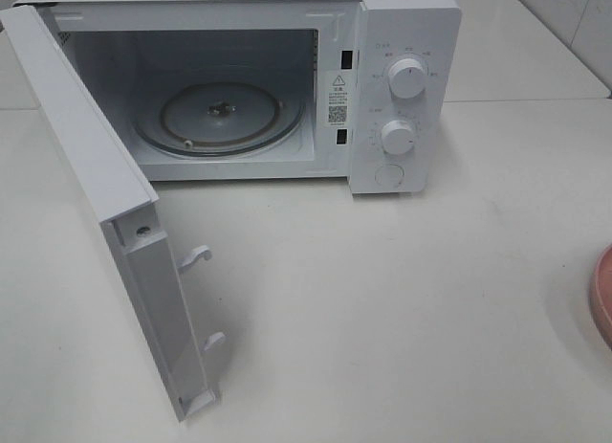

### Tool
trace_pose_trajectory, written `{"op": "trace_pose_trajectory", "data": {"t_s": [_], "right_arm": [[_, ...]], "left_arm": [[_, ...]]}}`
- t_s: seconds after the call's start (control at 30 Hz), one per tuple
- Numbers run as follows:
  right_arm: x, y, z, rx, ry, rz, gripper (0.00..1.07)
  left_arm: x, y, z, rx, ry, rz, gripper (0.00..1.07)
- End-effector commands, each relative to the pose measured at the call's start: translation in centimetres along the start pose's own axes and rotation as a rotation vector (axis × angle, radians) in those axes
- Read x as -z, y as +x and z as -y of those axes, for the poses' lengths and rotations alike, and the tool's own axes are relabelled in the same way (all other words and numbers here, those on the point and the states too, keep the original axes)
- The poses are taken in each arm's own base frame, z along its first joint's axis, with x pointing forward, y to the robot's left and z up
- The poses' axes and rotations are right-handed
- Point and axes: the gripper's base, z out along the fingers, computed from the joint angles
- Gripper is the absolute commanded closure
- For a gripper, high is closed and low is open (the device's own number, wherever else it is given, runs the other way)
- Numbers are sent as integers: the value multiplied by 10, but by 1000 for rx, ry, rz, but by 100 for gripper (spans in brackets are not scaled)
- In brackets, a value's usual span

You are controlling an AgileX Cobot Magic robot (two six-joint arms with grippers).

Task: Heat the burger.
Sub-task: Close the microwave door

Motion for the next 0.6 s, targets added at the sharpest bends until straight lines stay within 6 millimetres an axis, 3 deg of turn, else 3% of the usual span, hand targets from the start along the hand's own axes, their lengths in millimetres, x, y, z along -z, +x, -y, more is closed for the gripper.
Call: {"op": "trace_pose_trajectory", "data": {"t_s": [0.03,0.6], "right_arm": [[3,2,0,-11,6,27,32],[3,2,0,-12,6,27,32]], "left_arm": [[1,1,0,-2,4,19,7],[1,1,2,8,21,20,7]]}}
